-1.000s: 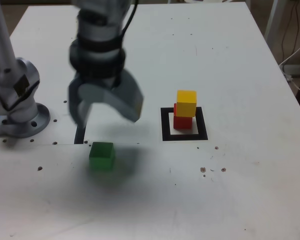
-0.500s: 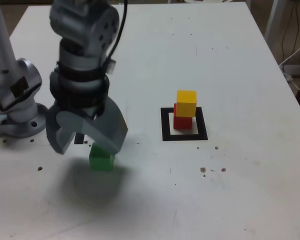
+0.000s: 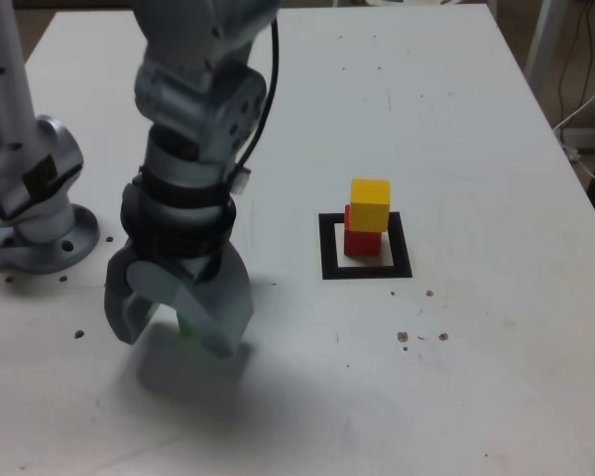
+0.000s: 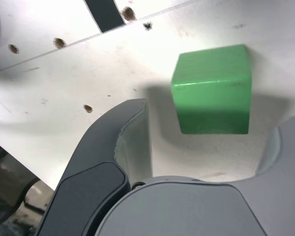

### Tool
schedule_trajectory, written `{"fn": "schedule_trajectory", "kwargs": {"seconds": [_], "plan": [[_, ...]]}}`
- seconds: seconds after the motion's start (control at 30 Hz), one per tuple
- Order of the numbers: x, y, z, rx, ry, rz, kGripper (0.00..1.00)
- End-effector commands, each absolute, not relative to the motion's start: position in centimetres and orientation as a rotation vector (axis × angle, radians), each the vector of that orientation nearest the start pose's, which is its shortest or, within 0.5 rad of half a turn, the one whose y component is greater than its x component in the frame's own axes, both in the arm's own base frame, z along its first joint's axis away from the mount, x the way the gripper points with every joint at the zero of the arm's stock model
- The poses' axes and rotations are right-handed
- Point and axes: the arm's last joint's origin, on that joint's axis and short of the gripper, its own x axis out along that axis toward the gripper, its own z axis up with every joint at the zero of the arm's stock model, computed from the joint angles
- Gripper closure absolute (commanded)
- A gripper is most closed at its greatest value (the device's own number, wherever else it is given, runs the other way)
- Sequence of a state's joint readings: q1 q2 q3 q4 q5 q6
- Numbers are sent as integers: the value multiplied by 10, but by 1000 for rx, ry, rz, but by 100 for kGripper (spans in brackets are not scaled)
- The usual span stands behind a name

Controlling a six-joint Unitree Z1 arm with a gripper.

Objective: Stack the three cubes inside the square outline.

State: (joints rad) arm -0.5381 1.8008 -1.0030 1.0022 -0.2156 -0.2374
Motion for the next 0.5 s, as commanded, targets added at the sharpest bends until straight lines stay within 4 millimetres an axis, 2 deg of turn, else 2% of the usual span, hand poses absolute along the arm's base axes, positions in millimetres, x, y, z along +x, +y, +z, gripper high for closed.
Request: {"fn": "schedule_trajectory", "kwargs": {"seconds": [0.0,0.1,0.47], "plan": [[207,-134,209,126,1855,-323,33],[208,-133,204,124,1853,-327,44],[209,-130,200,125,1847,-326,69]]}}
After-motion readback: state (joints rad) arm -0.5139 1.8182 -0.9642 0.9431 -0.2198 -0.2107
